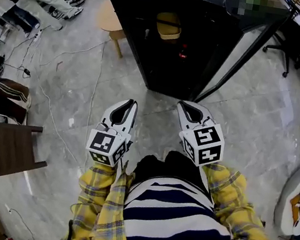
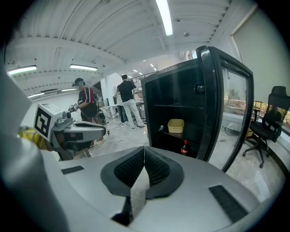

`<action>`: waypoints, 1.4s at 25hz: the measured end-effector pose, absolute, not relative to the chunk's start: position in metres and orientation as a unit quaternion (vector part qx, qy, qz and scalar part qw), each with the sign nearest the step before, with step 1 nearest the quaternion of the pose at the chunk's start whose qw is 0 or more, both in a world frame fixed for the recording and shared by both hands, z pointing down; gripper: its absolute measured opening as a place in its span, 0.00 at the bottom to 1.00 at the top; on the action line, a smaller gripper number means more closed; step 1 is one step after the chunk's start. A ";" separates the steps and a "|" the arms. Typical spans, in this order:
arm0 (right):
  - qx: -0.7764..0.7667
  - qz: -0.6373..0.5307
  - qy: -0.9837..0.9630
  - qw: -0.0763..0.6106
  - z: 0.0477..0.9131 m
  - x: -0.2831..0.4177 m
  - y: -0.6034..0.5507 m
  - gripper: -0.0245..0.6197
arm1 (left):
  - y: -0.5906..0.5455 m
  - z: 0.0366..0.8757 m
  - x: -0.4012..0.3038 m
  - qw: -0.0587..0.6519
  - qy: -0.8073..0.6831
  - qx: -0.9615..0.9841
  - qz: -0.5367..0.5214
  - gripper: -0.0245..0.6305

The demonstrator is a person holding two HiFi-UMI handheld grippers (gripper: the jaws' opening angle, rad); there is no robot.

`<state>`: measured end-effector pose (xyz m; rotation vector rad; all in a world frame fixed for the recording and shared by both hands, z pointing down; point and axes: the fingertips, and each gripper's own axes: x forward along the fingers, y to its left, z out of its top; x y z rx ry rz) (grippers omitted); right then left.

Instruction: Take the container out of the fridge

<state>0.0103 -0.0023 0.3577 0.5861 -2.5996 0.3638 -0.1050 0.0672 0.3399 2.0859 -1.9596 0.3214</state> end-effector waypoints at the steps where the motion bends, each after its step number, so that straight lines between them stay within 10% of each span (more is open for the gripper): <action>1: 0.215 0.136 -0.941 0.224 0.358 0.010 -0.005 0.08 | 0.059 0.344 -0.103 0.133 -0.667 0.724 0.114 0.10; 35: 0.413 0.224 -0.854 0.222 0.420 -0.071 -0.102 0.08 | -0.181 0.441 -0.159 0.036 -0.453 0.843 0.287 0.11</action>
